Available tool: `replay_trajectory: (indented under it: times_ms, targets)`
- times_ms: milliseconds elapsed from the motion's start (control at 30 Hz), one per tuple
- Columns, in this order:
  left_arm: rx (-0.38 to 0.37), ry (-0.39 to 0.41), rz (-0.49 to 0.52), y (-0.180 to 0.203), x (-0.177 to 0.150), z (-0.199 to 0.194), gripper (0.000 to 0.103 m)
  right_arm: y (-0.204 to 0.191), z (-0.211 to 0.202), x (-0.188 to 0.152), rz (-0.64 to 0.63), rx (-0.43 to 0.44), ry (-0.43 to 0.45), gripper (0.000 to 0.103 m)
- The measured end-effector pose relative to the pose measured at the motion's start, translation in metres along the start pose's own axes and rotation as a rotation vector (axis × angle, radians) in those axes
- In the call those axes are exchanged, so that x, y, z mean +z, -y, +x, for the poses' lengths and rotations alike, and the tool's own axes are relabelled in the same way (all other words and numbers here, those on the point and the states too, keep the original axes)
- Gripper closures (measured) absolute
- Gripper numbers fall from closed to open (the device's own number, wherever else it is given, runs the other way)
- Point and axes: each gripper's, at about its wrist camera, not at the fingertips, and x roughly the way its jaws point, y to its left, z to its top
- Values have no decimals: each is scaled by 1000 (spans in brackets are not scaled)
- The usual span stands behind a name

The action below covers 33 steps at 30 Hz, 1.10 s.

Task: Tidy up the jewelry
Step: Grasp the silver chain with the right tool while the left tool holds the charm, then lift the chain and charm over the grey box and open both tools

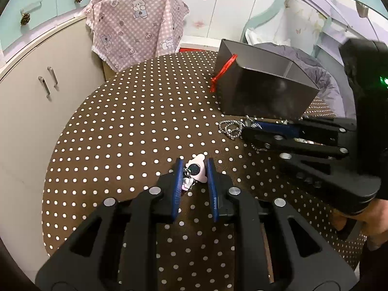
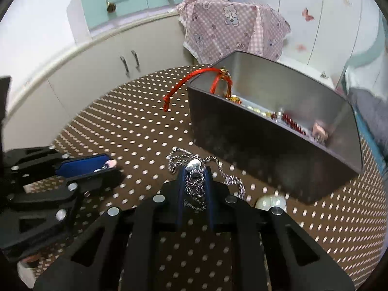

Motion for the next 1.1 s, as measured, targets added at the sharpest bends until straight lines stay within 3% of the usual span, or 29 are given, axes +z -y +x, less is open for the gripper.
replay_trajectory:
  times_ms: [267,567,833,1100]
  targets:
    - [-9,63,21,6,11,-26,83,8,-61,8,27,93,105,90]
    - [-34,183,66,22,48,-65,83,21,-141,37,11,139,262,90]
    - [-65,308,127,39,104,-90,83,33,-201,78,-31,108,406,90]
    - [-134,326,138,58,148,-77,83,51,-231,115,-36,70,481,90]
